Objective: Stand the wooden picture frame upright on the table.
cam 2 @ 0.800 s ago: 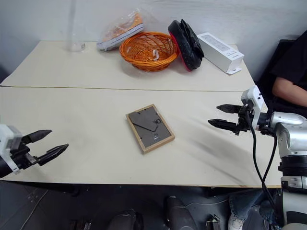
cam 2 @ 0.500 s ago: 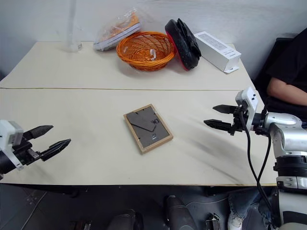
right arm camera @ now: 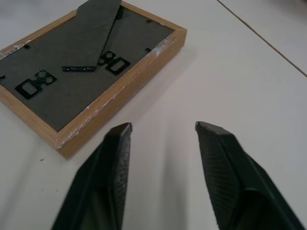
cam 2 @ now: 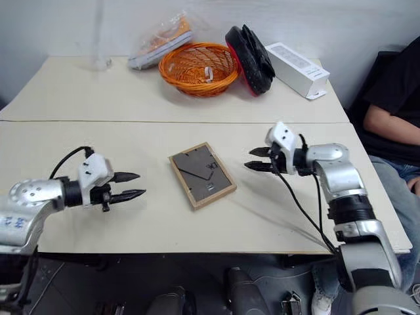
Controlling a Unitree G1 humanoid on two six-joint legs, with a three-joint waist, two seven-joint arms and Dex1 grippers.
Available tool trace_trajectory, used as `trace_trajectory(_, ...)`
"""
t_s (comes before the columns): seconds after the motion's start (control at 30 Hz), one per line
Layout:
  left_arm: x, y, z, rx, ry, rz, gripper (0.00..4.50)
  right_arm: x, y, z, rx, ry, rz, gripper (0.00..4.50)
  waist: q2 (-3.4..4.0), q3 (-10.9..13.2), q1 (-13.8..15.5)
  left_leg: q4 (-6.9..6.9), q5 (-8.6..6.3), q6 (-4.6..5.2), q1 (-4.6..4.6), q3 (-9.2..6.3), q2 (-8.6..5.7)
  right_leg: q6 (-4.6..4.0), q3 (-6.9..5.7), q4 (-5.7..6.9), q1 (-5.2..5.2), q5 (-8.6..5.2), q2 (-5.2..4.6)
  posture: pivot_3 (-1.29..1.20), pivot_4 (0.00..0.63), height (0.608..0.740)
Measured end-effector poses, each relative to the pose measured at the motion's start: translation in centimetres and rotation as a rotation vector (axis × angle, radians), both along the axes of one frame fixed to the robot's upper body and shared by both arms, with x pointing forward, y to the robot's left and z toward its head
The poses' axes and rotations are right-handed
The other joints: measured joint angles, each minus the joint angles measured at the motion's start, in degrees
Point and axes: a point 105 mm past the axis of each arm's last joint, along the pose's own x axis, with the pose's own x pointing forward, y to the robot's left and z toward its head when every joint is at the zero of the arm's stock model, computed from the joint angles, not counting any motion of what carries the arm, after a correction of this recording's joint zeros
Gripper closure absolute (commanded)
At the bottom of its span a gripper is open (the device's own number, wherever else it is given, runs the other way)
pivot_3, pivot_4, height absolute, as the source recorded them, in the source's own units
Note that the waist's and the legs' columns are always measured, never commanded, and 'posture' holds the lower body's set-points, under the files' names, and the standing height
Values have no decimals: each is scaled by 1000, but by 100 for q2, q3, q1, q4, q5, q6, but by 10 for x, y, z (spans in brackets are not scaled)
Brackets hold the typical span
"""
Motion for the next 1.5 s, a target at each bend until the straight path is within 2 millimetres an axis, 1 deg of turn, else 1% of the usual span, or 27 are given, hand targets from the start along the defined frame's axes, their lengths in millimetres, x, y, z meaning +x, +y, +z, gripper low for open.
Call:
trace_trajectory(0.1, 11, -11, -7, 18, 8, -47, 4131, 5, 10, -10, -39, -7, 12, 4473, 0, 0, 2, 16, 1, -1, -52, 13, -1, 1, 4, 35, -53, 1, -2, 0, 150, 740)
trace_trajectory(0.13, 17, -16, -9, 23, 11, -64, 4439, 7, 13, -15, -55, -10, 15, 4500, 0, 0, 1, 18, 2, -2, -62, 13, -1, 1, 3, 37, -63, 1, -3, 0, 150, 740)
trace_trajectory(0.23, 31, -34, -15, 19, 29, -101, 4476, 14, 23, -25, -99, -22, 5, 4500, 0, 0, -1, 32, 8, -9, -66, 14, 0, 1, 3, 51, -69, 1, -3, 0, 150, 740)
trace_trajectory(0.3, 37, -47, -16, 14, 24, -132, 4476, 14, 29, -27, -107, -33, 18, 4500, 0, 0, 0, 46, 8, -10, -65, 14, 0, 1, 4, 64, -69, 1, -3, 0, 150, 740)
trace_trajectory(0.37, 47, -56, -16, -3, 21, -125, 4476, 9, 30, -30, -111, -22, 48, 4500, 0, 0, 9, 64, 8, -10, -65, 12, 0, 1, 4, 73, -68, 1, -3, 0, 150, 740)
trace_trajectory(0.4, 53, -59, -16, -14, 18, -116, 4476, 3, 33, -31, -111, -19, 79, 4500, 0, 0, 15, 73, 8, -10, -64, 12, -1, 1, 5, 72, -66, 0, -3, 0, 150, 740)
trace_trajectory(0.47, 60, -63, -16, -22, 9, -106, 4476, -9, 33, -37, -112, 4, 108, 4500, -1, 0, 15, 86, 7, -10, -61, 11, -2, 1, 6, 79, -61, 1, -3, 0, 150, 740)
trace_trajectory(0.6, 69, -69, -19, -46, 25, -83, 4476, -25, 36, -41, -102, 25, 129, 4500, 0, -1, 4, 88, 5, -10, -60, 11, -3, 1, 7, 88, -63, 1, -2, 0, 150, 740)
trace_trajectory(0.67, 67, -68, -21, -55, 59, -88, 4476, -27, 36, -42, -103, 19, 121, 4500, 0, -1, -8, 87, 6, -11, -60, 12, -2, 1, 8, 94, -65, 1, -2, 0, 150, 740)
trace_trajectory(0.73, 60, -64, -23, -66, 127, -95, 4086, -28, 35, -39, -114, 3, 117, 4500, 0, -1, -12, 88, 6, -12, -61, 12, -2, 1, 8, 94, -66, 1, -2, 0, 150, 740)
trace_trajectory(0.8, 54, -50, -22, -71, 205, -71, 3635, -28, 28, -37, -143, -14, 106, 4500, 0, -1, -11, 88, 6, -11, -60, 11, -3, 1, 8, 93, -66, 1, -2, 0, 150, 740)
trace_trajectory(0.87, 44, -34, -21, -116, 329, -24, 2953, -29, 22, -36, -173, -33, 102, 4500, 0, -1, -18, 87, 5, -9, -59, 11, -3, 1, 9, 92, -64, 0, -1, 0, 150, 740)
trace_trajectory(0.93, 36, -29, -20, -195, 460, 20, 2370, -29, 20, -35, -188, -43, 100, 4500, 0, -1, 0, 89, 4, -7, -58, 7, -4, 1, 7, 87, -61, 0, -2, 0, 150, 740)
trace_trajectory(1.0, 31, -30, -18, -297, 585, 60, 1772, -30, 22, -33, -195, -63, 115, 4500, -1, -1, 11, 90, -7, 13, -58, 6, -5, 1, 7, 87, -58, 0, -2, 0, 150, 740)
trace_trajectory(1.07, 25, -36, -16, -383, 688, 77, 1084, -31, 25, -33, -213, -82, 131, 4500, -1, -1, 19, 91, -10, 18, -59, 4, -5, 1, 6, 95, -58, 0, -2, 0, 150, 740)
trace_trajectory(1.17, 19, -48, -14, -437, 770, 69, 142, -32, 28, -36, -233, -83, 141, 4500, -1, -1, 24, 91, 0, -1, -59, 3, -6, 1, 6, 97, -56, 0, -3, 0, 150, 740)
trace_trajectory(1.2, 18, -50, -12, -445, 783, 67, 30, -32, 28, -37, -236, -85, 140, 4500, -1, -1, 28, 92, 0, -1, -59, 2, -5, 1, 6, 96, -56, 0, -3, 0, 150, 740)
trace_trajectory(1.27, 17, -55, -13, -462, 812, 80, 30, -31, 28, -37, -243, -98, 136, 4500, 0, -3, 38, 93, 1, -2, -54, 2, -7, 1, 6, 94, -52, 0, -5, 0, 150, 740)
trace_trajectory(1.37, 21, -78, -16, -465, 843, 86, 30, -31, 31, -38, -251, -105, 142, 4500, 2, -8, 97, 93, 0, -1, -41, 2, -11, 1, 6, 84, -38, 0, -7, 0, 150, 740)
trace_trajectory(1.5, 24, -98, -16, -462, 860, 72, 30, -31, 33, -41, -252, -101, 141, 4500, 4, -16, 158, 93, -1, -2, -30, 3, -12, 1, 7, 82, -30, 0, -8, 0, 150, 740)
